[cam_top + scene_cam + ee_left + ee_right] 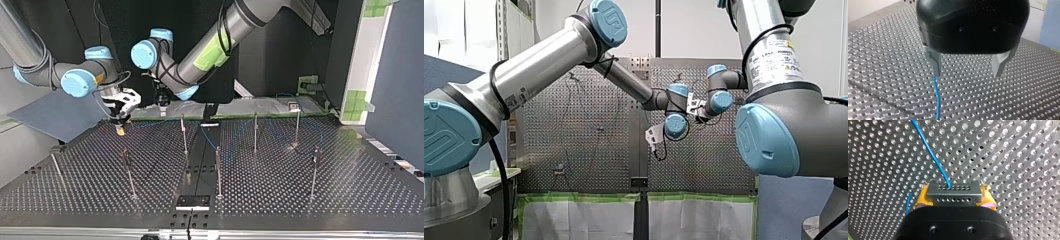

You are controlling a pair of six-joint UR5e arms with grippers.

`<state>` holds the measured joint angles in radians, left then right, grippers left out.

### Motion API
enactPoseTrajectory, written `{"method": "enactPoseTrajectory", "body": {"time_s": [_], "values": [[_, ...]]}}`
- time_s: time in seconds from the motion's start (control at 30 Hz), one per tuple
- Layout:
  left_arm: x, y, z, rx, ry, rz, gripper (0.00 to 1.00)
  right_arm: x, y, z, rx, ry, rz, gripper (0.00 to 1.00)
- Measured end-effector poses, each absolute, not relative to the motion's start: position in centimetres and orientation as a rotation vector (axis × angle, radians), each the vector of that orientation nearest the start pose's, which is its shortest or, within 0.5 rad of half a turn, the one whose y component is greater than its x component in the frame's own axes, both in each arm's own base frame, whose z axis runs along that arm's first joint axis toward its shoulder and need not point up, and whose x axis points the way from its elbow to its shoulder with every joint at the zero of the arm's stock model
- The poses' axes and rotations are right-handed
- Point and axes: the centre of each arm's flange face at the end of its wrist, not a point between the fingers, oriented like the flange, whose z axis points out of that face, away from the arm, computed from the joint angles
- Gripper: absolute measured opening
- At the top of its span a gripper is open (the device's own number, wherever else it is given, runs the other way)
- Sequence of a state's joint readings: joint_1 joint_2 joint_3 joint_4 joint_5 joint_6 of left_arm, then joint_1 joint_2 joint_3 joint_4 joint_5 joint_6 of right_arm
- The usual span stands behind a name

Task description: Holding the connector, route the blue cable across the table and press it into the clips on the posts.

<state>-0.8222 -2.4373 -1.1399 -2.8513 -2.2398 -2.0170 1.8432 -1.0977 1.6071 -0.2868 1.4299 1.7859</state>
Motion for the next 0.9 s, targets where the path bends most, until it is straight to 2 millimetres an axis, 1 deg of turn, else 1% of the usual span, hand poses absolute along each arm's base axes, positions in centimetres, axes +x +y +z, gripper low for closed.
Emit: {"method": "enactPoseTrajectory", "body": {"time_s": [0.23, 0.5, 0.63, 0.77, 0.9], "values": [[46.4, -59.5, 17.4, -0.188, 1.646, -0.383, 0.99, 30.6, -54.8, 23.0, 1.605, -1.353, 1.511, 0.0], [48.1, -58.9, 17.7, -0.199, 1.621, -0.4, 0.99, 30.6, -54.8, 23.1, 1.605, -1.353, 1.511, 0.0], [49.1, -58.9, 17.8, -0.195, 1.61, -0.422, 0.99, 30.6, -54.8, 23.0, 1.606, -1.353, 1.512, 0.0], [50.1, -59.3, 17.0, -0.173, 1.625, -0.438, 0.99, 30.7, -54.8, 23.1, 1.616, -1.347, 1.523, 0.0], [50.9, -59.6, 15.4, -0.16, 1.657, -0.43, 0.99, 31.0, -54.6, 23.1, 1.638, -1.337, 1.546, 0.0]]}}
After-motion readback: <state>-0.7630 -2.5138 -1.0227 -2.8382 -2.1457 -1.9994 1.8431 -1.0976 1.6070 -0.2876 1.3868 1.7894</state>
